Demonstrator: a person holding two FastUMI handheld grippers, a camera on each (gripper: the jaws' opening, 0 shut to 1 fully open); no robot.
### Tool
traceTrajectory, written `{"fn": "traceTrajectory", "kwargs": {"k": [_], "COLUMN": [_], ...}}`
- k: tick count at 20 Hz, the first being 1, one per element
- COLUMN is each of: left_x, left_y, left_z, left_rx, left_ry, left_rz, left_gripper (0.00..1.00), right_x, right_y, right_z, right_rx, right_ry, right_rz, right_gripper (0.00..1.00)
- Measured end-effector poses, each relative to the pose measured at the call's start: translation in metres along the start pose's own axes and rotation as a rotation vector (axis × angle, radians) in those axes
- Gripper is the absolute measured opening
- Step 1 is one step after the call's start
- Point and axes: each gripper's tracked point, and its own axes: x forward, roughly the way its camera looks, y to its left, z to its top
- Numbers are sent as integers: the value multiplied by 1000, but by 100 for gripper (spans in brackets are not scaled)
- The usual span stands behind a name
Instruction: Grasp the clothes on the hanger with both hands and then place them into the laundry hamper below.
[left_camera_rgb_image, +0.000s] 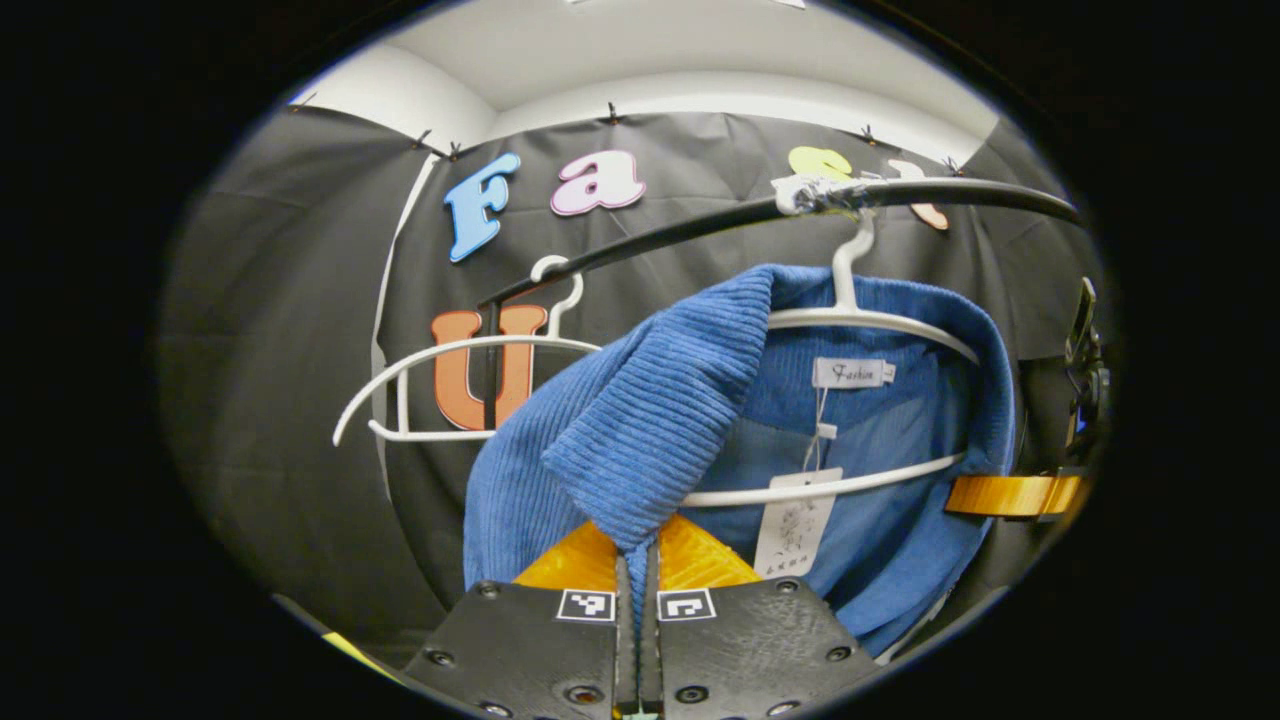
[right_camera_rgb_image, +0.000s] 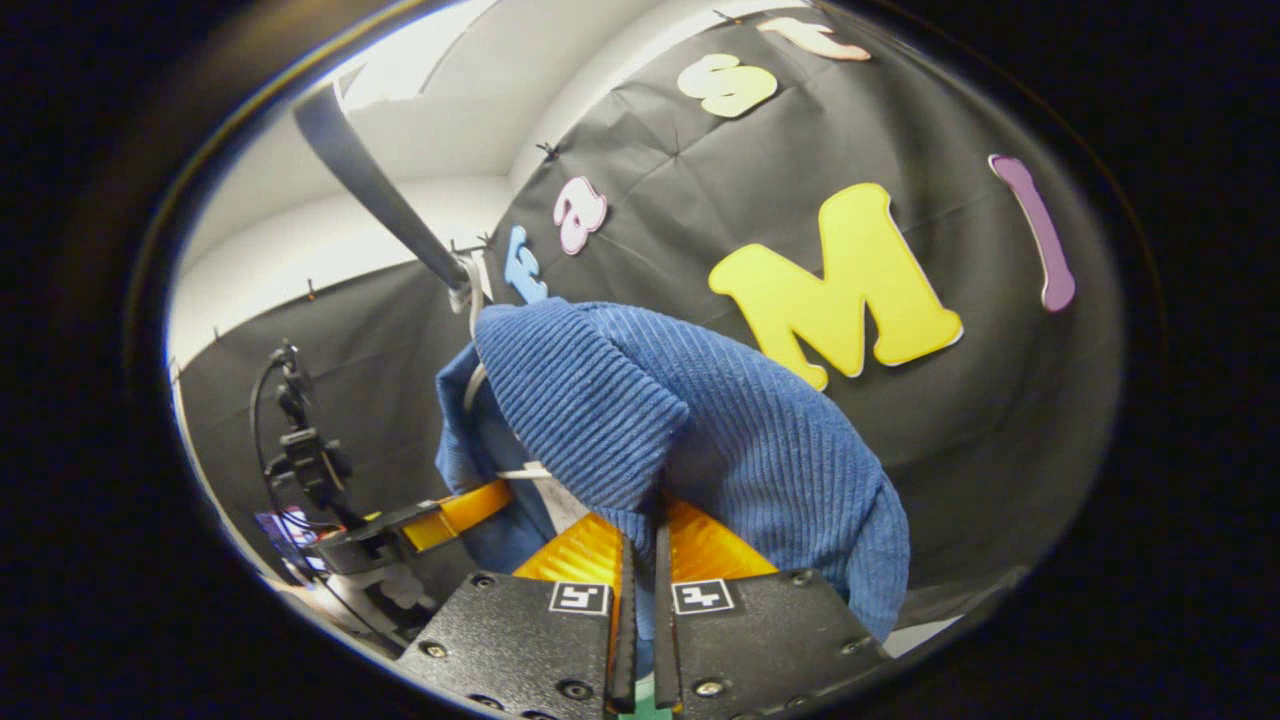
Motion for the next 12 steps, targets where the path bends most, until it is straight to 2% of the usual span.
{"fn": "traceTrajectory", "kwargs": {"k": [4, 6, 8, 10, 12], "left_x": [-3, 0, 1, -2, -3], "left_y": [1, 3, 5, 8, 7], "left_z": [52, 69, 69, 70, 70], "left_rx": [-10, -11, -28, -13, -11], "left_ry": [-102, -132, -128, -132, -132], "left_rz": [-24, -31, -36, -29, -30], "left_gripper": [1, 5, 1, 5, 1], "right_x": [-7, -13, -20, -23, -27], "right_y": [11, 25, 23, 21, 17], "right_z": [13, 16, 17, 18, 21], "right_rx": [83, 143, 136, 112, 109], "right_ry": [-26, -20, -5, -8, -19], "right_rz": [112, 202, 229, 230, 217], "right_gripper": [10, 10, 10, 10, 10]}}
